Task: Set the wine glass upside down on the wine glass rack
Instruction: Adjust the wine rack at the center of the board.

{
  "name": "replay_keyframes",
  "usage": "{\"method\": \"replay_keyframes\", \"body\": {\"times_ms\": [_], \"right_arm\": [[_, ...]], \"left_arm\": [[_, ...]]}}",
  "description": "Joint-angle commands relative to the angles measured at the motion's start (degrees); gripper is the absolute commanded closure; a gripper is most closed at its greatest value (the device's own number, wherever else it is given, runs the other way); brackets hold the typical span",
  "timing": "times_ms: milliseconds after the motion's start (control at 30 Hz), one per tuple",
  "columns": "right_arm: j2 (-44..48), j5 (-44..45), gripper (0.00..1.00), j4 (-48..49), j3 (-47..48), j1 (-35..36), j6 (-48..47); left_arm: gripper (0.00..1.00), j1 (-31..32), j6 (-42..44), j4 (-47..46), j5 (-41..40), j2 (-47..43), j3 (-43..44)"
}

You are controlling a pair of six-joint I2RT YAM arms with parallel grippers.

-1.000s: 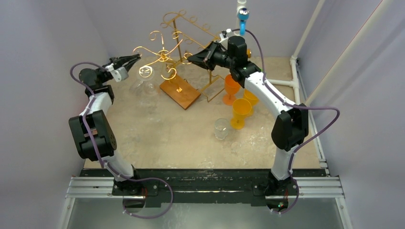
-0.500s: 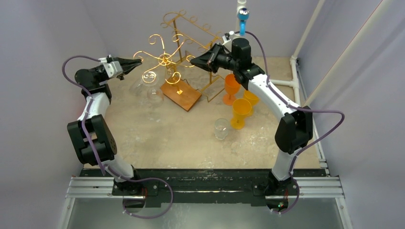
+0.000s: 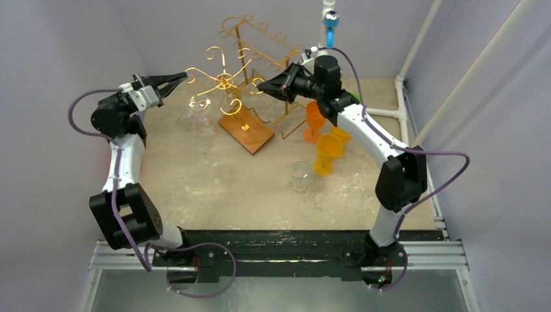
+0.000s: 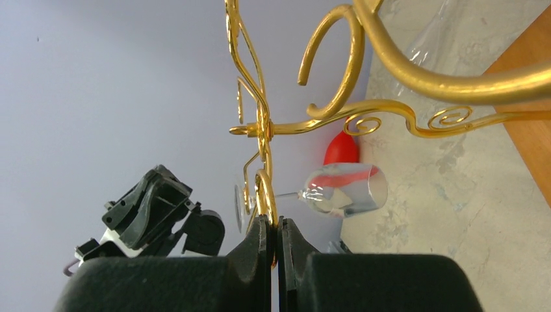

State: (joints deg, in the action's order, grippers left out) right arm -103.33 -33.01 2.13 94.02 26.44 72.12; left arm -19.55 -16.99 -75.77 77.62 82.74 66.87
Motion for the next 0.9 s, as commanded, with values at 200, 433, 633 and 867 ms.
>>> {"method": "replay_keyframes", "body": {"times_ms": [200, 433, 633, 867], "right_arm": [[2.51, 1.95, 1.0, -1.47, -2.1, -1.12, -2.58], [1.7, 1.39, 1.0, -0.18, -2.93, -1.83, -2.03], [1.21, 1.81, 1.0, 0.06, -2.44, -1.8, -1.64], [0.61, 1.73, 1.0, 0.68, -1.67, -1.81, -0.83]], "left_arm": [[0.82, -6.75, -6.3, -24.17, -1.03, 4.04, 3.78], [0.54, -10.14, 5.89, -26.15, 2.79, 11.12, 3.91], [0.4, -4.37, 23.76, -26.14, -1.08, 12.63, 1.44], [0.38, 0.32, 38.45, -26.16, -0.07, 15.69, 2.23]]}}
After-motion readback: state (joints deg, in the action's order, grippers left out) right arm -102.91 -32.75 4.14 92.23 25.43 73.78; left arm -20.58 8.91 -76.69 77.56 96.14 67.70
